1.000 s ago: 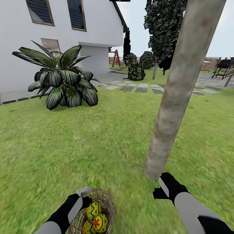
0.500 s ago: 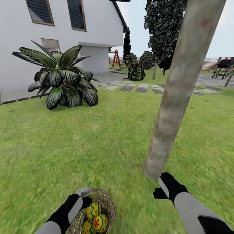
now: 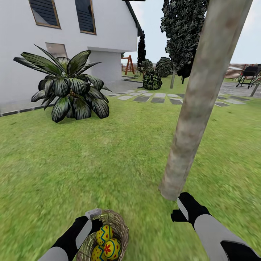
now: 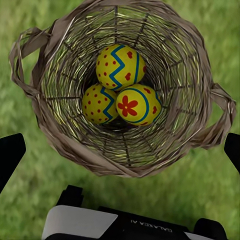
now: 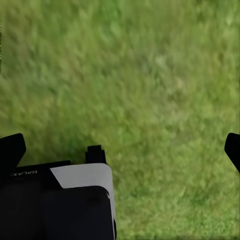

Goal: Take the three Easter eggs out of the wicker basket on the lawn in the garden, then place them on the lawn next to a single tree (choose any tree) so that all three eggs are next to the same tree and none are left in the basket.

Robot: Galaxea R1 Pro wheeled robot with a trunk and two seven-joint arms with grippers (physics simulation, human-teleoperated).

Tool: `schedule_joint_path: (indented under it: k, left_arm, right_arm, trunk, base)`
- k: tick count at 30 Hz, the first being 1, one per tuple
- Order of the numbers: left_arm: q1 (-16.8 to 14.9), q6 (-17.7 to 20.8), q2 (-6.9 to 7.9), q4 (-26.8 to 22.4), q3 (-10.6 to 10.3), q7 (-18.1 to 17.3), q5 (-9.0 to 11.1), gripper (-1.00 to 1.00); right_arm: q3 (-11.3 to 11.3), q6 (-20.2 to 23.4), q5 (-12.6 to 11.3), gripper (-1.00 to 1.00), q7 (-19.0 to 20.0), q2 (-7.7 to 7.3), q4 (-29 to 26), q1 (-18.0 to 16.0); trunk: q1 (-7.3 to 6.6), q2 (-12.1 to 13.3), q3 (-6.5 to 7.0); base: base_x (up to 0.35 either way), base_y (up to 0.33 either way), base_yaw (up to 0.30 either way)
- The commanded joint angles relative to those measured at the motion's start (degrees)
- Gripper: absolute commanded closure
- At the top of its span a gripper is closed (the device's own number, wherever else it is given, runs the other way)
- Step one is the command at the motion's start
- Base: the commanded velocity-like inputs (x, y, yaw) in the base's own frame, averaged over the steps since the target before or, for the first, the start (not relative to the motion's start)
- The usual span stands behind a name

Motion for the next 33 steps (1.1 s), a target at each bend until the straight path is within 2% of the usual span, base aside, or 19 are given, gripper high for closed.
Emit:
schedule_joint_path:
  k: [1,33]
  left_arm:
    - [0.0,0.2,0.07,-0.1,-0.3,0.5,0.6,-1.00]
    - [0.0,-0.2,0.20,0.0,-0.4,1.2,0.6,-1.00]
  right_arm:
    - [-0.5,0.2,0.6,-1.00,0.2,0.06,-0.1,0.0]
    - [-0.4,0.2,0.5,-1.00,0.4,0.14,-0.4,0.0]
  trunk:
    - [0.24,-0.5,-0.26]
    - [7.27,-13.3,-6.01]
  base:
    - [0.000,0.000,0.000]
    - [0.000,0.000,0.000]
